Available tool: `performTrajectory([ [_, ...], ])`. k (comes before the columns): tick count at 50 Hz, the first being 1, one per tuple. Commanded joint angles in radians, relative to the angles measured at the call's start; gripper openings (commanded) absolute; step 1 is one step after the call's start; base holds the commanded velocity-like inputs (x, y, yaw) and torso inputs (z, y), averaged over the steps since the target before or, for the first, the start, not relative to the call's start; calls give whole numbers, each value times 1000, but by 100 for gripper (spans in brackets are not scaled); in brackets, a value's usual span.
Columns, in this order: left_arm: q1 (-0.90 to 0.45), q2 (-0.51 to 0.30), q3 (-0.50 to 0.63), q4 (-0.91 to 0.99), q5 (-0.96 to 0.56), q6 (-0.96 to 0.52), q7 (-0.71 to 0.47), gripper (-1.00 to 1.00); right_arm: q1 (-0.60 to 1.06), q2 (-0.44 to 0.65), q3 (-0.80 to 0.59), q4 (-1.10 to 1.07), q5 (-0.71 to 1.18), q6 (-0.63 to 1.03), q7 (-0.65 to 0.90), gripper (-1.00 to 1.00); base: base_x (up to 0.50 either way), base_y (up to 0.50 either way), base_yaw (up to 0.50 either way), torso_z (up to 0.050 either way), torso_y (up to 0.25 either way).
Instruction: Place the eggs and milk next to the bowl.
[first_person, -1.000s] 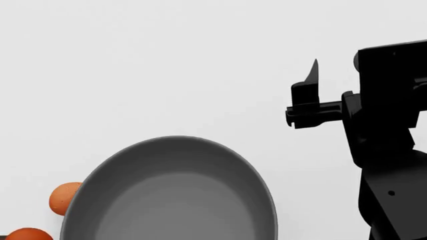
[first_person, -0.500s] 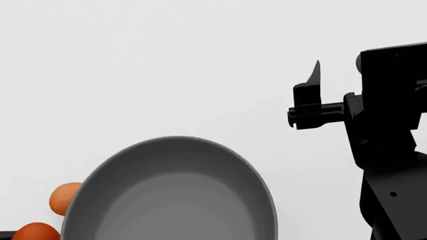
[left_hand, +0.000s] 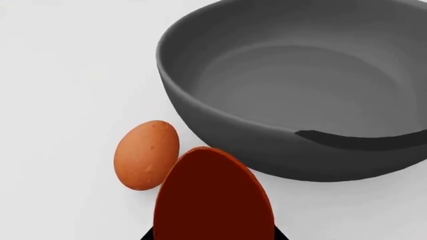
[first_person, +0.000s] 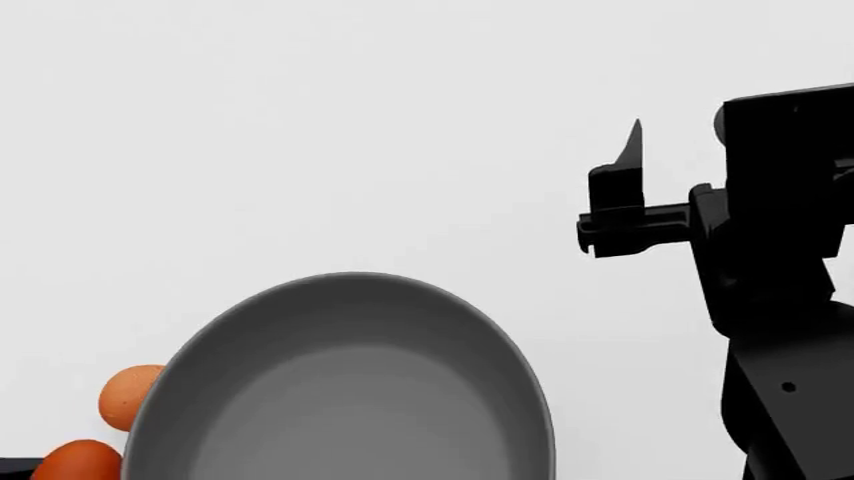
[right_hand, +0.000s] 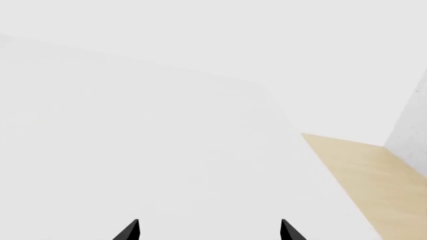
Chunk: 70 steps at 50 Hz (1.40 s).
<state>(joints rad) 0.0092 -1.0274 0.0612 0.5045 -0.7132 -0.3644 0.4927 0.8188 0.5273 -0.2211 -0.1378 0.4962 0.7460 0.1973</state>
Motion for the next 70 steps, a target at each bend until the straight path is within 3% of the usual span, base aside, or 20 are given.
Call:
performTrajectory([
  [1, 50, 42, 60, -23, 42, -25, 53, -100, -10, -15, 36, -9, -11, -2, -27, 100, 0, 0, -6, 0, 0],
  [27, 60, 44, 75, -36, 54, -25, 54, -100, -18, -15, 35, -1, -9, -15, -27, 100, 1, -3, -4, 0, -4],
  [28, 60, 38, 74, -31, 51, -29, 57, 100, -19, -16, 35, -1, -9, -16, -27, 100, 0, 0, 0, 0, -10],
  [53, 80, 21, 59, -14, 44, -30, 45, 100, -16, -16, 32, 0, -4, -17, -26, 100, -1, -2, -2, 0, -3],
  [70, 220, -36, -81, 20, -4, 13, 2, 100, -9, -24, 22, 10, -6, -25, -29, 100, -2, 0, 0, 0, -2],
])
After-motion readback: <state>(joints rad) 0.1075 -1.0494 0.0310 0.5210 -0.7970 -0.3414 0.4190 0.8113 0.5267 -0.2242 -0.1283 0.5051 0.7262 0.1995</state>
